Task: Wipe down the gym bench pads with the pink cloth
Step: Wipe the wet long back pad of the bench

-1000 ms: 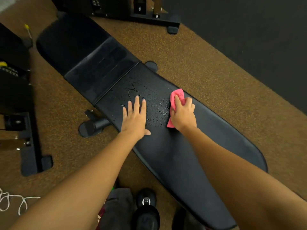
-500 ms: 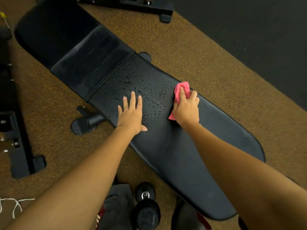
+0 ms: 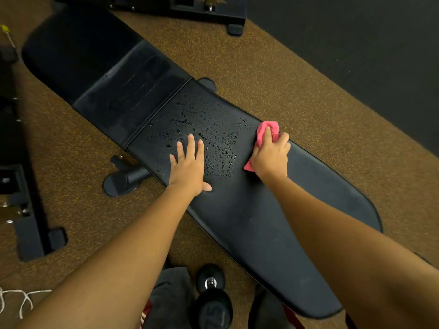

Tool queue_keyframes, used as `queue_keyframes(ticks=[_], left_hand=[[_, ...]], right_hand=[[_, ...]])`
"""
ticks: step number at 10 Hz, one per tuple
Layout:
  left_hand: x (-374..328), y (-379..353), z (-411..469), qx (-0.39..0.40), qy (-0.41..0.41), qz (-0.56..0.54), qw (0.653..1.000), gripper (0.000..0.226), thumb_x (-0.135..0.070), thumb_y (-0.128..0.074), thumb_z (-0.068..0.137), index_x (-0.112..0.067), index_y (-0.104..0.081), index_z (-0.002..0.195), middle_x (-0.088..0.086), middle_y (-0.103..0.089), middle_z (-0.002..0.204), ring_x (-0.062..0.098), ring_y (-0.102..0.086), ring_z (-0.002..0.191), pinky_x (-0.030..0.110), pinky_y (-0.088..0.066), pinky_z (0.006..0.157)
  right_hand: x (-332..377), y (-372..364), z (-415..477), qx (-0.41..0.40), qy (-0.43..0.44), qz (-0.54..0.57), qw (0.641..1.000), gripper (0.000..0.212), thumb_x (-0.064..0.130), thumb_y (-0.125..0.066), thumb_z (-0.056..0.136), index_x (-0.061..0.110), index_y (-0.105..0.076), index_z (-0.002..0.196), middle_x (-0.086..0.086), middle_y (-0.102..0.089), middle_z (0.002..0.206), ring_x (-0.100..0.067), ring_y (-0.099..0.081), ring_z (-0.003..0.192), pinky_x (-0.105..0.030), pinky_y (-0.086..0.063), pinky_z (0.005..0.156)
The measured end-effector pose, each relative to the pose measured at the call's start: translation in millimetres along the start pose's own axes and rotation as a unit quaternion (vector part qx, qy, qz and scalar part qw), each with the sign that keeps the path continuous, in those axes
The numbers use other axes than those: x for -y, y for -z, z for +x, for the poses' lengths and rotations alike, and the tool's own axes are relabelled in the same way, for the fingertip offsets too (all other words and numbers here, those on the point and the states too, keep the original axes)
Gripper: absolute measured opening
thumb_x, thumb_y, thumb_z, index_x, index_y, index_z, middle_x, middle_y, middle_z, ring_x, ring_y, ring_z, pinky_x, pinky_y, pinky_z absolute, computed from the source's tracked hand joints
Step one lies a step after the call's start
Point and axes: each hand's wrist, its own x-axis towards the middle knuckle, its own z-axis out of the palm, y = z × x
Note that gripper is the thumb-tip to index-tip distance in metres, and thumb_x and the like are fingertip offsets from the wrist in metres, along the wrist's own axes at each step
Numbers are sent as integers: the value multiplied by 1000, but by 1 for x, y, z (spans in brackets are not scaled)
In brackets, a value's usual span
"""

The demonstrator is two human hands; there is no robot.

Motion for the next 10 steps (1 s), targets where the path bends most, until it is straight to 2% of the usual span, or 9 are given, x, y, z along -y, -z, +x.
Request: queue_keyframes(ticks=[1, 3, 5, 6, 8, 9, 10], left_hand=[[1, -1, 0, -1, -1, -2, 1000, 119, -43, -73, 73, -11, 15, 147, 13, 23, 154, 39, 13, 142, 52, -8, 115], [2, -2, -1, -6, -6, -13, 1000, 119, -42, -74, 73, -12, 14, 148, 11, 23, 154, 38, 13, 143, 52, -8, 115], [4, -1, -1, -9, -10, -14, 1000, 118, -44, -72, 73, -13, 14, 148, 11, 23, 154, 38, 13, 143, 52, -7, 115], [4, -1, -1, -9, -11, -12, 1000, 119, -44, -73, 73, -12, 14, 148, 11, 23, 154, 38, 12, 143, 52, -8, 115], [3, -1, -1, -8, -11, -18, 1000, 118, -43, -73, 73, -12, 13, 148, 11, 23, 155, 38, 12, 143, 52, -8, 115], [4, 0, -2, -11, -13, -17, 1000, 118, -44, -73, 73, -12, 13, 148, 11, 23, 155, 38, 12, 143, 52, -8, 115], [6, -1, -2, -15, -16, -18, 1000, 118, -44, -73, 73, -12, 13, 148, 11, 22, 155, 38, 12, 143, 52, -8, 115]], right_hand=[[7, -4, -7, -4, 6, -17, 1000, 56, 20, -43, 94, 13, -24, 147, -20, -30, 135, -38, -34, 117, -47, -42, 88], [12, -16, -44, 38, 156, -45, 986, 57, 21, -46, 92, 11, -29, 145, -20, -34, 131, -37, -39, 107, -47, -45, 82], [26, -2, 14, 33, 107, -32, 993, 54, 21, -40, 96, 11, -25, 146, -22, -27, 135, -39, -34, 117, -50, -41, 91], [36, -3, 16, 41, 85, -29, 995, 57, 20, -42, 94, 12, -23, 147, -20, -26, 136, -39, -32, 118, -49, -40, 92], [29, -13, -19, 60, 208, -63, 974, 58, 24, -45, 94, 13, -24, 148, -19, -31, 132, -36, -38, 108, -46, -44, 86], [30, -7, 1, 52, 198, -66, 977, 58, 24, -44, 94, 13, -25, 147, -20, -30, 133, -37, -37, 111, -48, -44, 88], [38, -5, 17, 39, 151, -57, 986, 55, 22, -45, 94, 11, -27, 145, -21, -29, 133, -37, -35, 113, -49, -45, 87]])
